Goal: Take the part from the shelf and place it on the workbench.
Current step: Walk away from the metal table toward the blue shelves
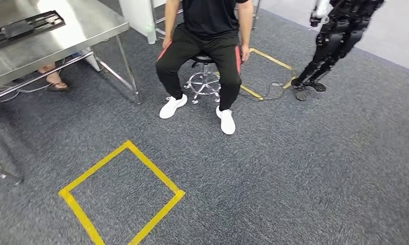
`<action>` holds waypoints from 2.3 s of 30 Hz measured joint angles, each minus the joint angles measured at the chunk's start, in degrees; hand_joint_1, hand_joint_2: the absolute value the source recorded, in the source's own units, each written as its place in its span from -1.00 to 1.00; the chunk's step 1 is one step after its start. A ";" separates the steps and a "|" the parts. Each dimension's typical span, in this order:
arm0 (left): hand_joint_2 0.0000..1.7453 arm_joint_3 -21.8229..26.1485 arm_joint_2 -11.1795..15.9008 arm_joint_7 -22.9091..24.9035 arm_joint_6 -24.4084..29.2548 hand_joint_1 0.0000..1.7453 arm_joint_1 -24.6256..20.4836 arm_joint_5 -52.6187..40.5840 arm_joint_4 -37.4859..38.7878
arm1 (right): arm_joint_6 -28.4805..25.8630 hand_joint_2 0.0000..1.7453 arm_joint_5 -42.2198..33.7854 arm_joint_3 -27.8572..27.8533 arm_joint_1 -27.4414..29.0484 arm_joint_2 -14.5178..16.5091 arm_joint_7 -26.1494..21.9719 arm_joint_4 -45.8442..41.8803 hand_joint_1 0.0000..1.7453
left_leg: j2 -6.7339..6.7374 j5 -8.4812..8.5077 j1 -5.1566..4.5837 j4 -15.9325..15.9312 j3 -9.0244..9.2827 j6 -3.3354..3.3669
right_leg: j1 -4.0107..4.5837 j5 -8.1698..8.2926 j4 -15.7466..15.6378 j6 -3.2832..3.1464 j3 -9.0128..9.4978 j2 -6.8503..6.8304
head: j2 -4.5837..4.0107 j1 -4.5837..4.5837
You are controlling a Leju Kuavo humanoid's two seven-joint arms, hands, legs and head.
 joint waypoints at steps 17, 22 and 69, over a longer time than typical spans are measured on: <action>-1.00 0.07 -0.05 -0.73 1.89 -1.00 -0.06 1.76 0.05 | 1.73 -1.00 2.04 -0.02 -0.21 -0.03 -3.75 0.02 -1.00 | -0.61 -10.11 0.21 17.10 -6.43 -3.17 | -0.35 5.43 -11.77 -1.73 6.99 -0.17 | 0.00 -0.36; -1.00 0.39 0.49 -0.74 1.80 -1.00 -0.10 2.30 0.04 | 1.72 -1.00 1.81 -0.03 -0.22 0.06 -3.78 0.02 -1.00 | -4.09 -1.82 0.41 4.31 -1.04 -2.34 | -0.04 5.44 -11.50 -1.57 7.24 3.75 | 0.00 -0.33; -1.00 0.16 0.27 1.68 0.08 -1.00 0.01 0.03 0.01 | 2.36 -1.00 1.59 -0.51 0.47 1.89 -2.14 0.07 -1.00 | 5.11 -1.36 -0.85 0.43 1.05 -0.90 | 0.02 4.63 -11.16 1.04 6.77 -5.48 | 0.00 0.02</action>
